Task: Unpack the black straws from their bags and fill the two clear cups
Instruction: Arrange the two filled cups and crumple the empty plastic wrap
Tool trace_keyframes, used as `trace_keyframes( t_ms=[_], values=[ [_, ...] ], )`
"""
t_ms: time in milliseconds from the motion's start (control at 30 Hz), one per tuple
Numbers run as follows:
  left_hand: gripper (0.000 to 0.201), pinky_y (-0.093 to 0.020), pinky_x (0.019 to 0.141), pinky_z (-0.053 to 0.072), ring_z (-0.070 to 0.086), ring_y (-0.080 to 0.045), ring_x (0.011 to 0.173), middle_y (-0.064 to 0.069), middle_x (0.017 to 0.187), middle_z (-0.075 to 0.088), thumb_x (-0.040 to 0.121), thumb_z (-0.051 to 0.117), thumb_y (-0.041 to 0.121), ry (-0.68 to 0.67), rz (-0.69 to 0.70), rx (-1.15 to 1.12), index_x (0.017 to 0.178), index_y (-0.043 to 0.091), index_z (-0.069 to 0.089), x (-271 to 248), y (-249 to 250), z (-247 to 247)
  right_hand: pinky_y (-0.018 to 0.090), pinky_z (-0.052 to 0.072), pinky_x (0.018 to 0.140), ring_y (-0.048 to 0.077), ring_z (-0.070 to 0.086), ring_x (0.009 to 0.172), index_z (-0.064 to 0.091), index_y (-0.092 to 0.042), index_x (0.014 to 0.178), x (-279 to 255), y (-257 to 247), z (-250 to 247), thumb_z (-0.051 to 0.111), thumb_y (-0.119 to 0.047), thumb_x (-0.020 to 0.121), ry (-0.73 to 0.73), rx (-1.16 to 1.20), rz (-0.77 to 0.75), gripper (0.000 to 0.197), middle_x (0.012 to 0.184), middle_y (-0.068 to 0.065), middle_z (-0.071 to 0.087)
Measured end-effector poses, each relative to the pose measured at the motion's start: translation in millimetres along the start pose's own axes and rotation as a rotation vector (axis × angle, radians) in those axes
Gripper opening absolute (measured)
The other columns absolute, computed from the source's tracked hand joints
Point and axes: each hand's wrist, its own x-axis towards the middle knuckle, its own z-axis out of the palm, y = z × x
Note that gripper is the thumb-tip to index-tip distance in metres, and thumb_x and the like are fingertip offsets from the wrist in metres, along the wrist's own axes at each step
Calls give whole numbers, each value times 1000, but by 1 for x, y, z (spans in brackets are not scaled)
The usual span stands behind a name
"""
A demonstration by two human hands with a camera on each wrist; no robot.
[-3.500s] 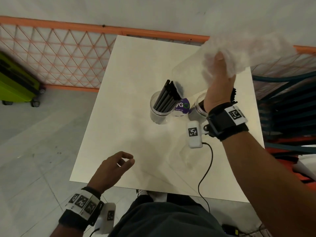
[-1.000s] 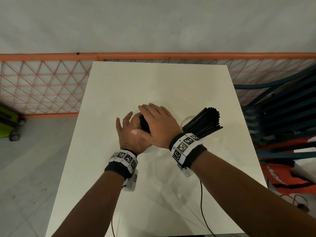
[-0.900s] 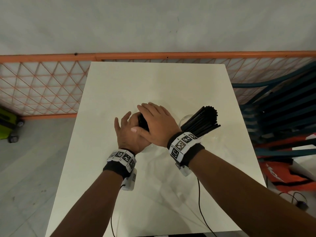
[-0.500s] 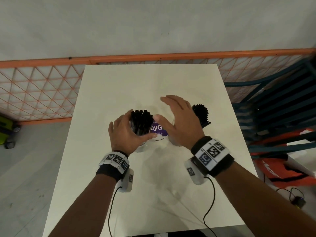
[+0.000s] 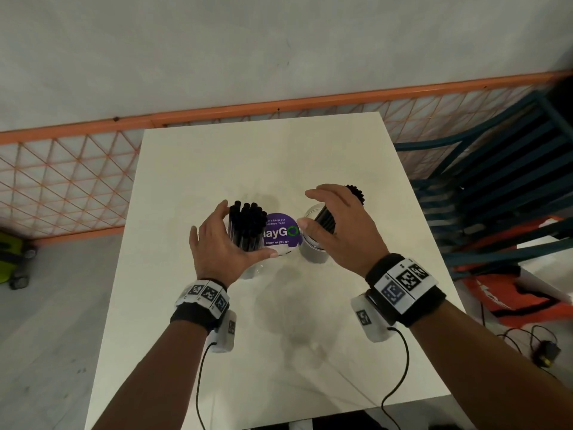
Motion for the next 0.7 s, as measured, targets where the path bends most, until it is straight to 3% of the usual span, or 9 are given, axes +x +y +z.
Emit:
trace_keyframes(
  t_ms=[133, 233, 300, 367, 433, 500, 567, 700],
  values=[
    [145, -59, 117, 25, 49, -23, 135, -1, 145, 54, 31, 74, 88, 12, 22, -38, 150, 18, 28, -2, 2, -7, 32, 42, 100, 16, 45, 126, 53, -26, 131, 0, -6, -8, 53, -57, 89, 15, -6, -12, 52, 137, -5, 48],
    [145, -57, 115, 30, 45, -29, 137, -10, 148, 48, 36, 72, 85, 144, 43, -123, 151, 11, 26, -10, 10, -15, 31, 44, 99, 16, 49, 122, 54, -25, 130, 1, -8, -25, 50, -57, 89, 64, -14, -35, 52, 135, -4, 50],
    [129, -49, 110, 36, 47, -29, 131, -9, 143, 51, 44, 75, 78, 284, 121, -192, 146, 9, 36, -24, 26, -18, 33, 46, 99, 14, 50, 121, 54, -24, 130, 2, -1, -40, 51, -52, 91, 133, 10, -23, 49, 133, -4, 53],
    [100, -38, 98, 44, 53, -22, 114, 5, 127, 53, 55, 80, 66, 310, 315, -271, 133, 11, 50, -42, 51, -15, 36, 47, 100, 12, 51, 122, 54, -22, 132, -1, 12, -51, 52, -47, 94, 217, 33, 6, 46, 132, -5, 55],
    [85, -32, 91, 48, 52, -12, 104, 21, 116, 46, 62, 79, 63, 116, 472, -336, 129, 19, 52, -54, 78, -4, 40, 47, 102, 12, 50, 125, 50, -21, 137, -4, 27, -58, 51, -47, 95, 241, 44, 41, 50, 136, -4, 54],
    [95, -32, 101, 43, 50, -10, 115, 17, 126, 50, 61, 77, 70, -115, 488, -268, 138, 23, 46, -53, 100, 15, 42, 42, 107, 13, 45, 132, 42, -21, 144, -9, 42, -59, 48, -52, 94, 176, 42, 67, 59, 144, -2, 49],
    [115, -29, 111, 30, 41, -14, 133, 6, 146, 47, 57, 77, 75, -219, 399, -159, 149, 21, 34, -41, 114, 39, 39, 36, 113, 14, 38, 138, 34, -18, 148, -13, 53, -57, 45, -56, 92, 99, -4, 59, 69, 151, 0, 41],
    [123, -50, 120, 25, 30, -27, 147, -4, 155, 40, 55, 69, 79, -278, 217, -10, 154, 21, 24, -1, 131, 74, 26, 21, 115, 13, 23, 147, 22, -17, 154, -12, 63, -44, 42, -65, 88, 10, -107, 49, 83, 161, 1, 25]
  ],
)
